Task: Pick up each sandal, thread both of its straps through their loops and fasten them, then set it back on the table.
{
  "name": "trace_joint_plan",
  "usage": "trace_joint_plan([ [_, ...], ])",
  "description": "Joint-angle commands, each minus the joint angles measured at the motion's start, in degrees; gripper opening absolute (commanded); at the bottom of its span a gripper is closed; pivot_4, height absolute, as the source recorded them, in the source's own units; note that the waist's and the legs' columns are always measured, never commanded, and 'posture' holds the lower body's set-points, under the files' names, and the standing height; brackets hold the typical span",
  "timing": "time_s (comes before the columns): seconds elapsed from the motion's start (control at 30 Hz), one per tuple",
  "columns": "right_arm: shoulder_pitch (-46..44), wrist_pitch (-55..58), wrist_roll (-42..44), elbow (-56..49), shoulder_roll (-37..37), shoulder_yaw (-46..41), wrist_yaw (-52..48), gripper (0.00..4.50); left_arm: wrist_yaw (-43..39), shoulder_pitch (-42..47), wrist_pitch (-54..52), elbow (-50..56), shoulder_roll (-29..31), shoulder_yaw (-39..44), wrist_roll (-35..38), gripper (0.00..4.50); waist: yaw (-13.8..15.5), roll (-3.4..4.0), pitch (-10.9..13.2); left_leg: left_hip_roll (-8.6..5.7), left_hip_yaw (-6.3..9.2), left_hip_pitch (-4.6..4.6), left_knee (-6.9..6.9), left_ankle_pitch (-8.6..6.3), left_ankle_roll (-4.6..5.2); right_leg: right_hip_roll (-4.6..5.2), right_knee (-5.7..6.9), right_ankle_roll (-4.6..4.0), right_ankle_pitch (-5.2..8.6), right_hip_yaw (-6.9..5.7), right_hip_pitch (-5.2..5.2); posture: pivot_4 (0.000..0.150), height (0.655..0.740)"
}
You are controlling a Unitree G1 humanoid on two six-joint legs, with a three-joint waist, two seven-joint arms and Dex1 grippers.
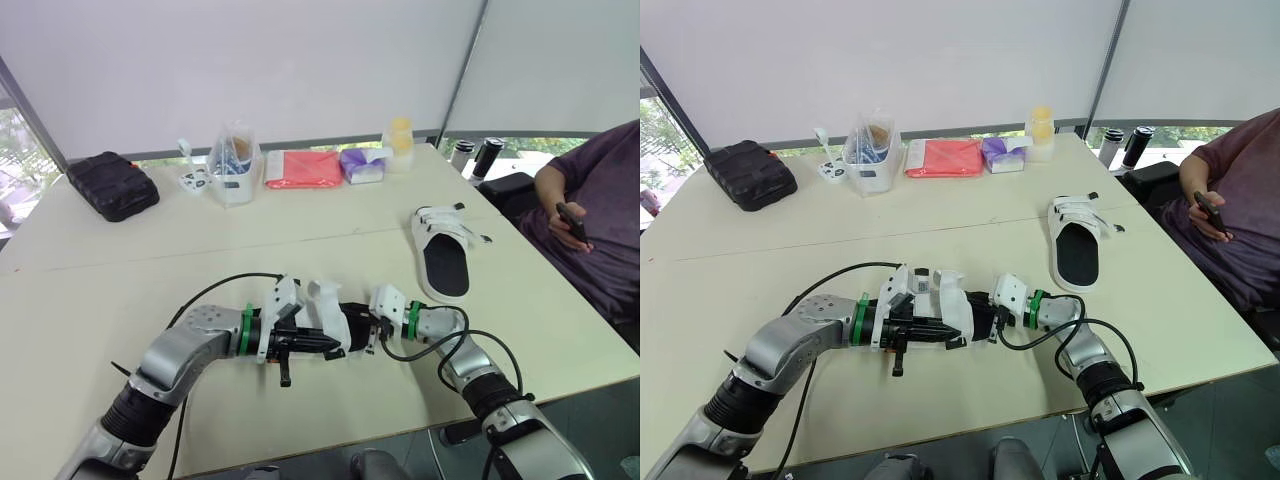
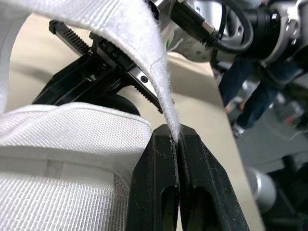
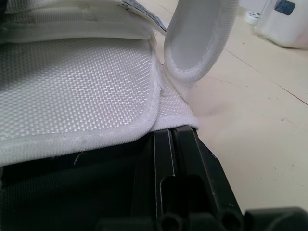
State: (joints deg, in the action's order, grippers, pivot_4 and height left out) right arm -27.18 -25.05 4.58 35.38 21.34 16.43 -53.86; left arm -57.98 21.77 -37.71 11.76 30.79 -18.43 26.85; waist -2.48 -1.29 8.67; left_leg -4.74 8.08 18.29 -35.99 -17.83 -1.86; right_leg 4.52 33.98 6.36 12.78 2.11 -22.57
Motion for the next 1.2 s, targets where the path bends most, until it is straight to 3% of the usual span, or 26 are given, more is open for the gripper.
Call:
trace_joint_plan([
  [0.03, 3.47, 4.34, -6.44, 7.81, 0.71, 3.47, 0.25, 0.00, -0.44, -0.12, 1.44, -3.71, 2.02, -3.68, -5.61, 0.06, 0.01, -0.01, -0.01, 0.00, 0.00, 0.01, 0.00, 0.00, 0.00, 0.00, -0.01, 0.00, 0.00, -0.01, 0.00, 0.150, 0.7400],
  [0.2, 3.48, 4.28, -6.55, 7.95, 0.77, 3.37, 0.29, 0.00, -0.16, 1.21, 0.20, -5.95, -0.66, 0.59, -1.36, 0.06, 0.05, -0.01, -0.02, 0.01, 0.01, 0.03, 0.00, 0.00, 0.00, 0.00, -0.03, 0.00, 0.00, -0.03, 0.01, 0.150, 0.7400],
  [0.23, 3.42, 4.29, -6.57, 8.00, 0.74, 3.36, 0.31, 0.00, -0.23, 1.48, 0.51, -6.53, -0.81, 0.89, -1.47, 0.30, 0.06, -0.01, -0.02, 0.02, 0.01, 0.03, -0.01, 0.00, 0.00, 0.00, -0.04, 0.00, 0.00, -0.03, 0.00, 0.150, 0.7400],
  [0.3, 3.35, 4.29, -6.62, 8.06, 0.71, 3.34, 0.35, 0.00, -0.94, 1.65, 0.86, -6.96, -0.80, 0.98, -1.43, 0.86, 0.02, -0.03, -0.02, 0.02, 0.01, 0.03, -0.02, 0.00, 0.00, 0.00, -0.04, 0.00, 0.00, -0.05, 0.00, 0.150, 0.7400],
  [0.5, 3.30, 4.27, -6.66, 8.19, 0.68, 3.30, 0.24, 0.00, 1.19, 3.40, -4.49, -7.76, -3.40, 6.90, 4.06, 3.75, -0.03, -0.03, 0.02, 0.03, 0.01, 0.06, 0.00, 0.00, 0.00, -0.01, -0.04, 0.00, 0.00, -0.07, -0.03, 0.150, 0.7400],
  [0.77, 2.99, 4.25, -6.74, 8.49, 0.68, 3.33, 0.18, 0.00, 0.07, 8.42, -14.70, -7.72, -4.05, 13.50, 13.73, 3.75, -0.12, -0.09, 0.07, 0.06, 0.02, 0.07, -0.02, 0.00, 0.00, -0.02, -0.03, 0.01, 0.00, -0.16, -0.06, 0.150, 0.7400],
  [0.83, 2.95, 4.17, -6.81, 8.57, 0.68, 3.35, 0.18, 0.00, -0.34, 10.02, -15.18, -9.16, -3.55, 13.82, 13.69, 3.75, -0.12, -0.04, 0.07, 0.06, 0.02, 0.06, -0.01, 0.01, 0.01, -0.02, -0.03, 0.01, 0.00, -0.23, -0.07, 0.150, 0.7400],
  [1.07, 3.17, 4.05, -6.92, 8.62, 0.74, 3.37, 0.22, 0.00, 11.74, 19.49, -18.82, -16.77, -9.83, 17.71, 12.26, 3.75, -0.13, -0.10, 0.14, 0.06, 0.08, 0.07, -0.06, 0.02, 0.01, -0.03, -0.01, 0.03, -0.01, -0.31, -0.07, 0.150, 0.7400],
  [1.2, 3.46, 4.04, -6.86, 8.31, 0.65, 3.33, 0.43, 0.00, 18.99, 25.58, -8.81, -23.63, -12.21, 19.39, 5.35, 3.75, -0.05, -0.07, 0.17, 0.09, 0.08, 0.03, 0.02, 0.02, 0.00, -0.03, -0.01, 0.05, -0.02, -0.36, -0.09, 0.150, 0.7400],
])
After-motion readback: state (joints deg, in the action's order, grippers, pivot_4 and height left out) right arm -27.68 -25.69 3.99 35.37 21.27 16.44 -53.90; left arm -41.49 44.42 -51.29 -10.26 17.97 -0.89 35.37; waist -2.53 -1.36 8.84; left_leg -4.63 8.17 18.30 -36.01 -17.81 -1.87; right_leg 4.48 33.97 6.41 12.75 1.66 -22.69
